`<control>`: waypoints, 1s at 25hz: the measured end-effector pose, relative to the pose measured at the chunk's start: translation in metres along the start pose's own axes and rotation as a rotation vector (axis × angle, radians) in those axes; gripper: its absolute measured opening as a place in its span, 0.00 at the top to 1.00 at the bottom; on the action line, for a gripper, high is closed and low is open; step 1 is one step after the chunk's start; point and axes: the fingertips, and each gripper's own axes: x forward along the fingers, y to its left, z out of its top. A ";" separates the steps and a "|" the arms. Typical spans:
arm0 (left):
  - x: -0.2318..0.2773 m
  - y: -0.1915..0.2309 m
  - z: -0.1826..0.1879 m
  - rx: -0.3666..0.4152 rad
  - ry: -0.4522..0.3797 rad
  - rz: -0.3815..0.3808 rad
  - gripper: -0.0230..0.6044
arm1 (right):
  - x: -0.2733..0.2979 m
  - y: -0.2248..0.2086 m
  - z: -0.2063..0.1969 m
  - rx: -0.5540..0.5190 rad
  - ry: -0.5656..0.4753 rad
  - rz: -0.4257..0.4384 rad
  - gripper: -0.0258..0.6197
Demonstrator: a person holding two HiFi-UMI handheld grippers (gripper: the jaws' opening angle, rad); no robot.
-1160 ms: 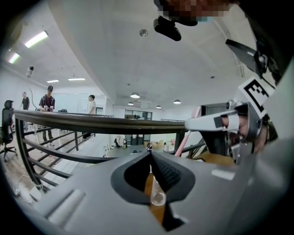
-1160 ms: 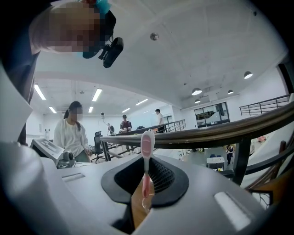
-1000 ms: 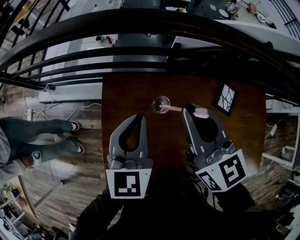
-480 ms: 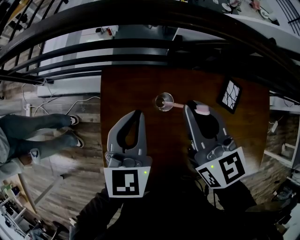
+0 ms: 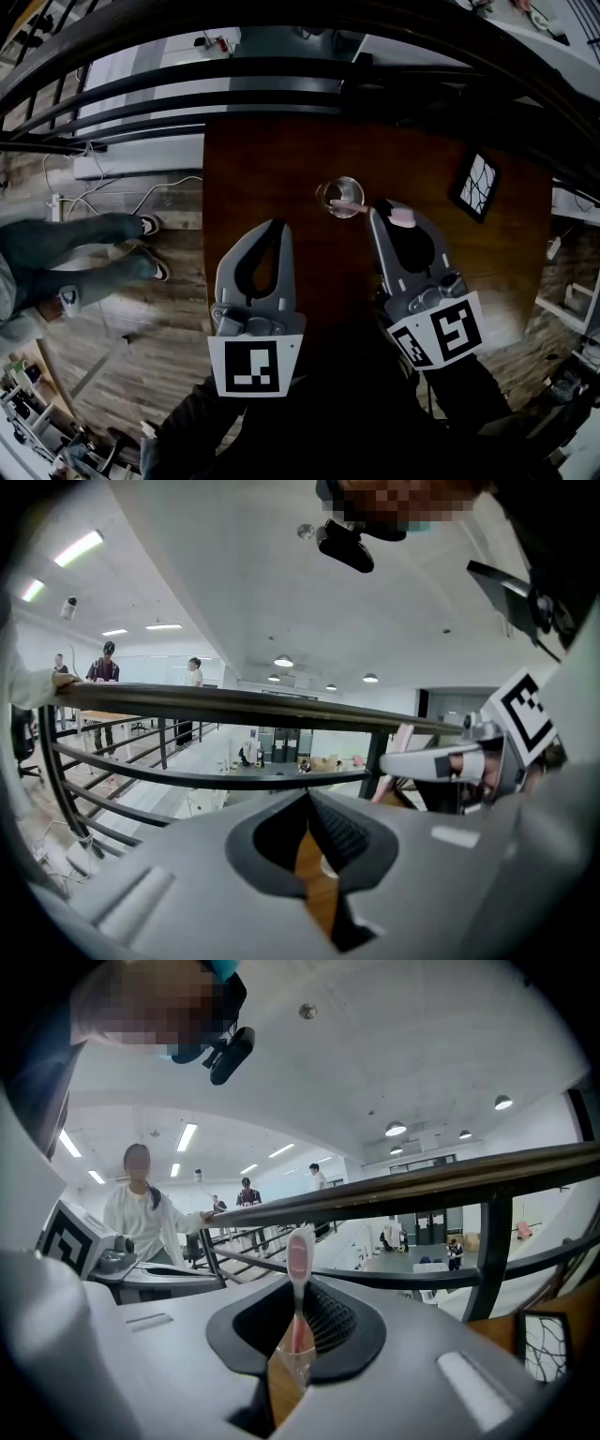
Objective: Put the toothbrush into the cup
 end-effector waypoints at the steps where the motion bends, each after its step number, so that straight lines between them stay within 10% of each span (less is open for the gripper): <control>1: 0.001 0.003 -0.003 -0.001 0.008 0.006 0.95 | 0.003 0.000 -0.004 0.004 0.004 0.000 0.91; 14: 0.008 0.014 -0.018 -0.012 0.035 -0.001 0.95 | 0.018 0.003 -0.023 0.015 0.047 0.002 0.90; 25: 0.004 0.009 -0.012 -0.007 0.014 -0.007 0.95 | 0.014 0.007 -0.018 0.006 0.042 0.022 0.67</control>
